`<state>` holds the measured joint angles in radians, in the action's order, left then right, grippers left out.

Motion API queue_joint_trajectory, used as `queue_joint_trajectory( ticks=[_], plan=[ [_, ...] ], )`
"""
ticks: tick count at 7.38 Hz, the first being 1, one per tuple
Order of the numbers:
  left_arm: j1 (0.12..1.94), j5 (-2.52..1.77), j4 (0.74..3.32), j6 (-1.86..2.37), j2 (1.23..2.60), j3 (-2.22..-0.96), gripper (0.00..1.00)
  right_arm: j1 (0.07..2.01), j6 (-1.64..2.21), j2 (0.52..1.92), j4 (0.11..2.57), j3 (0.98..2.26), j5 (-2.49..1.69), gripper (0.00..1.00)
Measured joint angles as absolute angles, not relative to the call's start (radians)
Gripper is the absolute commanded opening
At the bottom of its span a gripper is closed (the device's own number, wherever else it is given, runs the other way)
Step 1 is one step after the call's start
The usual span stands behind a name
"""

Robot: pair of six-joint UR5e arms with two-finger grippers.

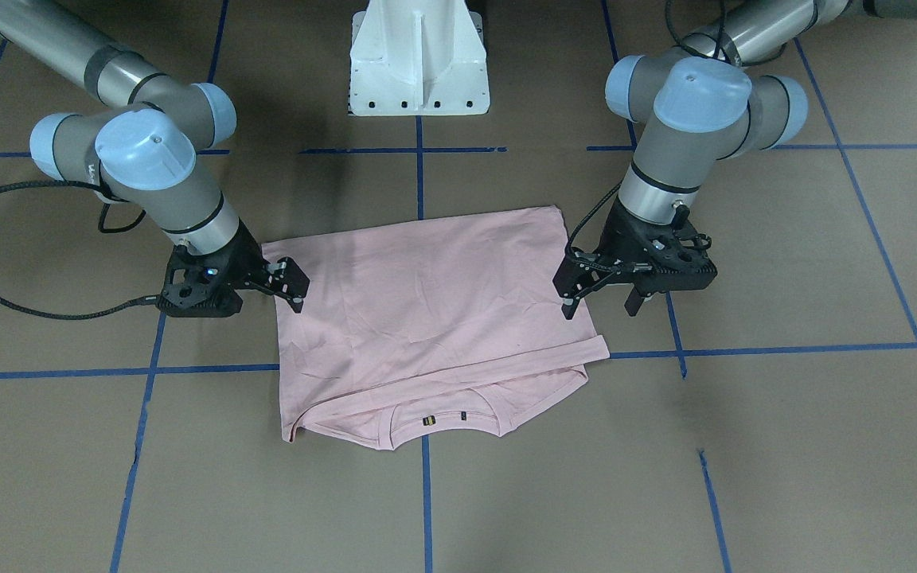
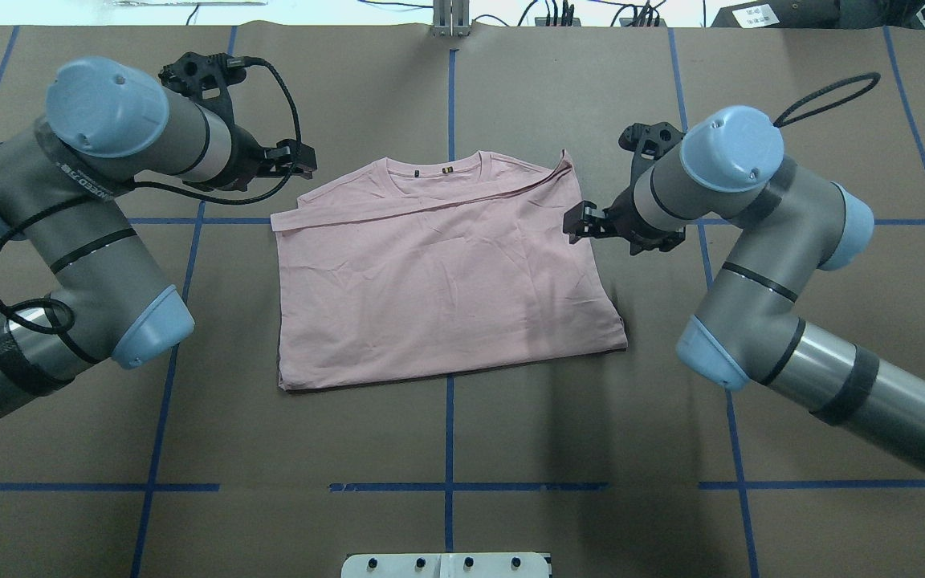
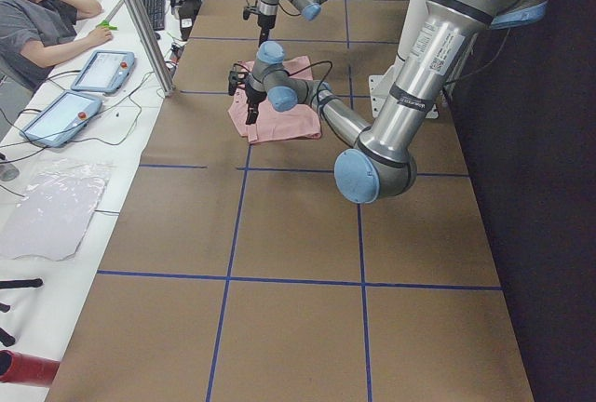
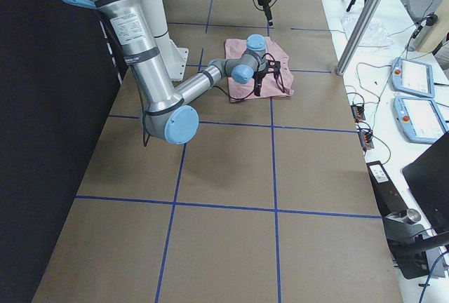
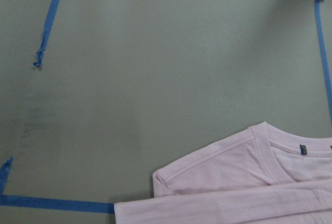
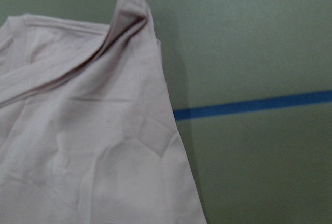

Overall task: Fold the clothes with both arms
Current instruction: 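Lower the right gripper to the folded shirt's corner nearest it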

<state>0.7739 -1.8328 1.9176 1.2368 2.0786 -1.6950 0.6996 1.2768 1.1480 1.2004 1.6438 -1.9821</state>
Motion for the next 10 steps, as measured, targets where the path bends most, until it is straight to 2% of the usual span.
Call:
queue_joint_trajectory(
  ticks=[2,5,6,7,8,9,10],
  plan=[
    [0.771,-1.833,1.903,1.253,2.079,-1.71,1.0,0.655,1.328,1.206,1.211,1.696,-1.982,1.0],
    [0.768,-1.833,1.901,1.27,2.08,-1.712,1.0,0.611,1.359,1.233,1.213,1.703,-1.977,1.0],
    [0.767,-1.833,1.901,1.272,2.08,-1.712,1.0,0.6,1.366,1.236,1.213,1.703,-1.976,0.96],
    [0.767,-1.833,1.902,1.273,2.08,-1.712,1.0,0.593,1.372,1.238,1.213,1.703,-1.976,0.8],
    [0.767,-1.833,1.902,1.273,2.08,-1.712,1.0,0.589,1.375,1.241,1.213,1.703,-1.976,0.56],
    [0.767,-1.833,1.902,1.273,2.08,-1.712,1.0,0.585,1.375,1.244,1.213,1.703,-1.975,0.2],
    [0.767,-1.833,1.902,1.272,2.08,-1.711,1.0,0.582,1.376,1.246,1.212,1.703,-1.975,0.0]
  ],
)
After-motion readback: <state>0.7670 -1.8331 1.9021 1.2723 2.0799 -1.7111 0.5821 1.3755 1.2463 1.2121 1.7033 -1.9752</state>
